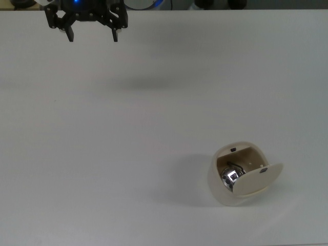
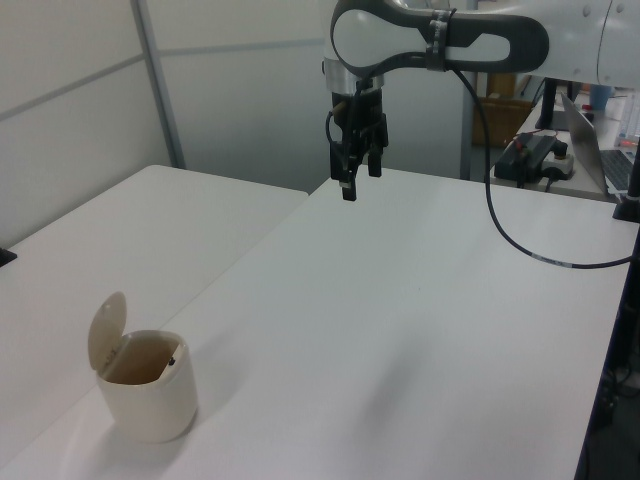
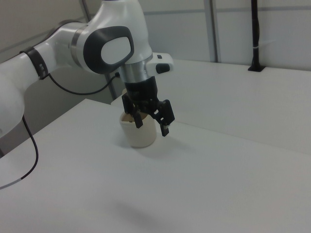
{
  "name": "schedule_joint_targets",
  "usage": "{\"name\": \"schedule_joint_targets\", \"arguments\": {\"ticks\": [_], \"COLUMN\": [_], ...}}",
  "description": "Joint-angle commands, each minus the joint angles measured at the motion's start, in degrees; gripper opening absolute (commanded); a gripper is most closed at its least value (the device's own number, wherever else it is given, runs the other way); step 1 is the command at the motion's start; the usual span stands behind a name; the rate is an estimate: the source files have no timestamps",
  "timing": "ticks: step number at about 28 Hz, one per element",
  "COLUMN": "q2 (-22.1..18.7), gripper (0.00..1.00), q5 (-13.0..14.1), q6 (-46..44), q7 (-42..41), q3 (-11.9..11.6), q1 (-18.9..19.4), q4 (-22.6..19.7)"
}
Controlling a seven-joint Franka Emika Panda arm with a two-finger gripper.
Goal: Open the trash can
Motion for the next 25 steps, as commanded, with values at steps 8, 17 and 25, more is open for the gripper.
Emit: {"name": "schedule_joint_targets", "arguments": {"ticks": [8,17,25], "q2": [0.0,-0.1,0.1], "gripper": [1.00,1.00,1.00], "q5": [0.2,0.2,0.2], "q6": [-1.0,-2.8,-2.9], "q7": [1.2,1.2,1.2], "q3": [-0.1,0.3,0.3], "q1": [0.2,0.5,1.9], "q4": [-0.3,-0.4,-0.4]}}
